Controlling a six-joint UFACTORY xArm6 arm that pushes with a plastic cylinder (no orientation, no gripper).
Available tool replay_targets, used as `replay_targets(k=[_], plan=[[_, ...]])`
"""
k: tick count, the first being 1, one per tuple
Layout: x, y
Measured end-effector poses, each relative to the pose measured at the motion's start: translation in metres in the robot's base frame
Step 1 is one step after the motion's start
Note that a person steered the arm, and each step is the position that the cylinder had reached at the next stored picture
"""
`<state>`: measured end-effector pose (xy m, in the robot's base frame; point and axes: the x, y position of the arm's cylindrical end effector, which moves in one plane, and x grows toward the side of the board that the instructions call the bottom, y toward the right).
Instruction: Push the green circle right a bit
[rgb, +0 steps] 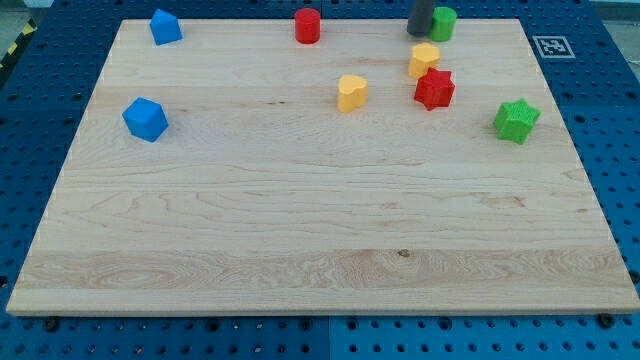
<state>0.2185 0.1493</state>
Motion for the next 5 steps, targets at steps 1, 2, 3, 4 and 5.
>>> replay_targets(k=[1, 2, 3, 4, 5], plan=[[0.0, 0.017], [0.0, 0.03], [0.0, 0.034], [-0.025, 0.022], [-0.027, 0.022]])
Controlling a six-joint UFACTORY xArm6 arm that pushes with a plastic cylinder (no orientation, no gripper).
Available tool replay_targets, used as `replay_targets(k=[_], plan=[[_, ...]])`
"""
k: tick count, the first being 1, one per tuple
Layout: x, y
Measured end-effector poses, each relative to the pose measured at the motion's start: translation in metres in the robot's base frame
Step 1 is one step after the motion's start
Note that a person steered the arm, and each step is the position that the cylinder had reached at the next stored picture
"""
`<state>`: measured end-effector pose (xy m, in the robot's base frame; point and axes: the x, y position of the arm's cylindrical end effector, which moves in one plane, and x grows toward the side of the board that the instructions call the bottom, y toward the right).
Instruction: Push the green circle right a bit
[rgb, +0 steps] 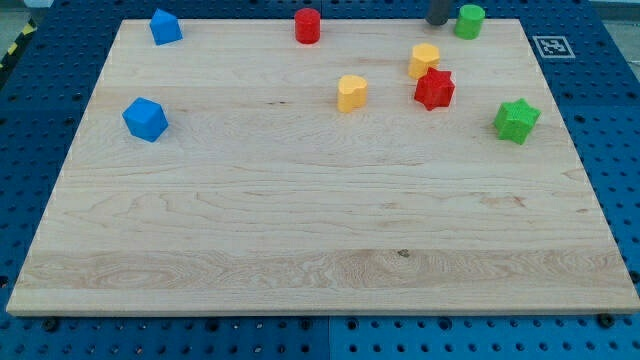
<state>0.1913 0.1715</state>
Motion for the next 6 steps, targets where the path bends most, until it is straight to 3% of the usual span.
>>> replay_targets(k=[4, 6], plan=[[0.0, 0.053], [0.003, -0.011]])
